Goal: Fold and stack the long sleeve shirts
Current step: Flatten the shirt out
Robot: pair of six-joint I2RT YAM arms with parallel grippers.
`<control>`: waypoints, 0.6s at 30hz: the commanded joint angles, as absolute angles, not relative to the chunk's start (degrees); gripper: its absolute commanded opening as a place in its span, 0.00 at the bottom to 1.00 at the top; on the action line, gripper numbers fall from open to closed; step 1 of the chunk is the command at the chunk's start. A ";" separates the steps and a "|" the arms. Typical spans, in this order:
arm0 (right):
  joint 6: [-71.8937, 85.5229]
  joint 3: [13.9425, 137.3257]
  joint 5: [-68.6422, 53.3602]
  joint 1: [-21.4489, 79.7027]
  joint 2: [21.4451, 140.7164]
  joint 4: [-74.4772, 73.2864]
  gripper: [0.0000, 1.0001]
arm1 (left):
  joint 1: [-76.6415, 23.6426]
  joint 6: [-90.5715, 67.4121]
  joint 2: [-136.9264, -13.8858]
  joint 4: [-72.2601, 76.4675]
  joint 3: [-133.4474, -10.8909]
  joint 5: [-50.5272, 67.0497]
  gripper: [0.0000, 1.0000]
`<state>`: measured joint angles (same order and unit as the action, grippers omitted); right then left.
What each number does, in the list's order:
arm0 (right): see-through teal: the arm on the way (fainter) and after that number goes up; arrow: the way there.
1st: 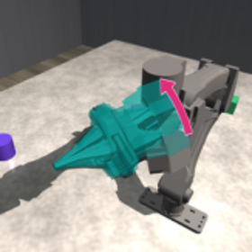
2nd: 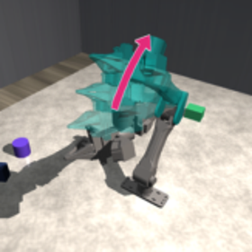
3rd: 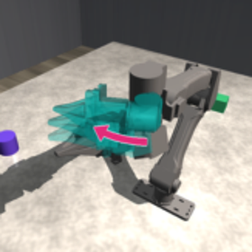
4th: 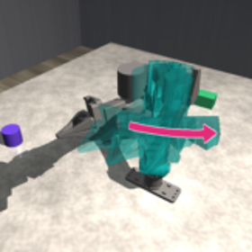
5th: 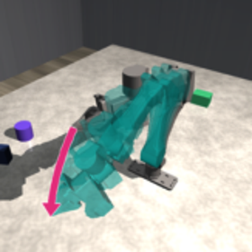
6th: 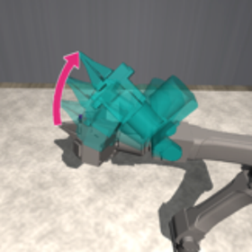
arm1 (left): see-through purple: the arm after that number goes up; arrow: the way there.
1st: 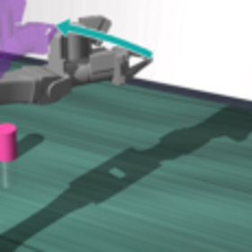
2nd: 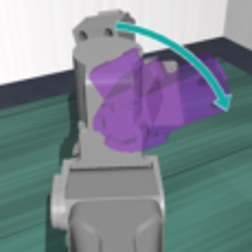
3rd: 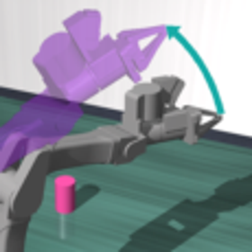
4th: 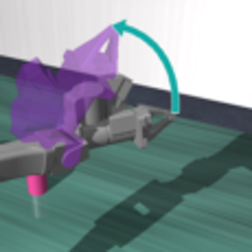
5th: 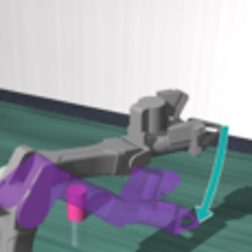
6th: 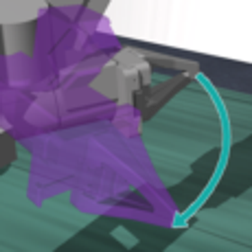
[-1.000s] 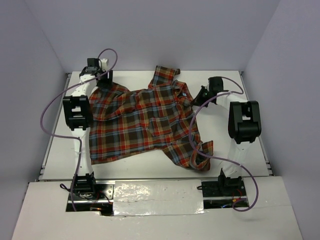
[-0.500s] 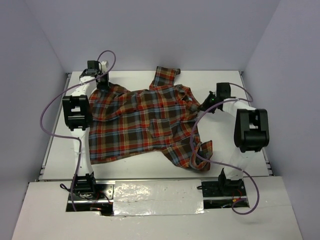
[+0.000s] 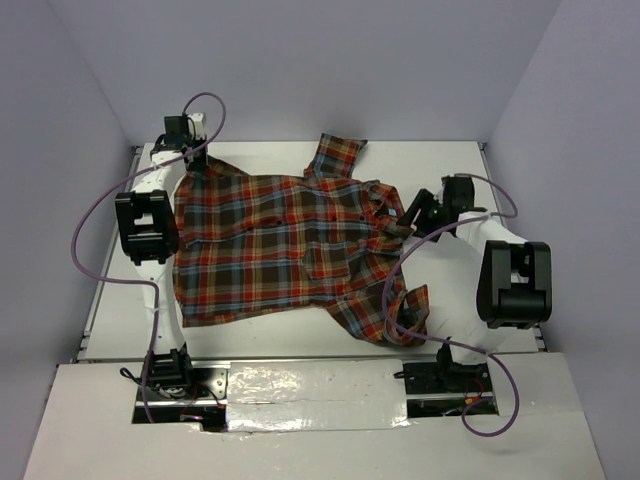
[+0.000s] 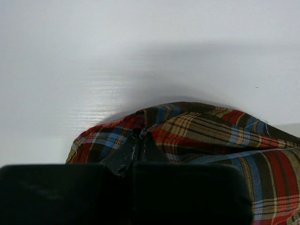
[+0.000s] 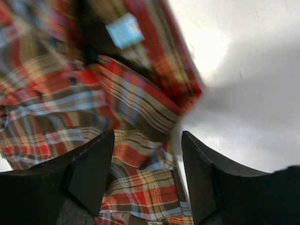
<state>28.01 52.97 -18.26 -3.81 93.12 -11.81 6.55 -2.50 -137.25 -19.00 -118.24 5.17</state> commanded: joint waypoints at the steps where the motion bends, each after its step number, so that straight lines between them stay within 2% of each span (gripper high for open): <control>1: 22.15 59.76 -21.17 -5.44 88.51 -11.61 0.68 | 6.06 -0.62 -134.65 -16.96 -118.21 5.27 0.00; 4: 22.06 65.55 -22.41 -5.01 90.60 -8.18 0.71 | 6.07 -0.62 -134.47 -15.91 -118.04 4.84 0.00; 8: 22.85 77.40 -20.83 -2.38 107.43 -11.05 0.72 | 5.98 -1.58 -135.61 -16.17 -119.61 4.75 0.00; 12: 24.00 89.71 -20.39 -0.79 117.58 -14.85 0.74 | 6.06 -1.06 -135.62 -16.52 -119.80 3.43 0.00; 14: 23.91 93.40 -22.05 -0.26 121.70 -16.16 0.80 | 6.07 -0.62 -135.00 -16.35 -119.10 3.08 0.00; 18: 24.95 96.95 -23.55 2.11 126.30 -19.43 0.81 | 6.06 -0.62 -134.82 -16.35 -118.74 2.55 0.00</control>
<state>24.43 93.14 -21.63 0.25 125.64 -15.75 5.85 -1.50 -137.25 -17.98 -117.84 3.40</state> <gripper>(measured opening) 0.806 0.032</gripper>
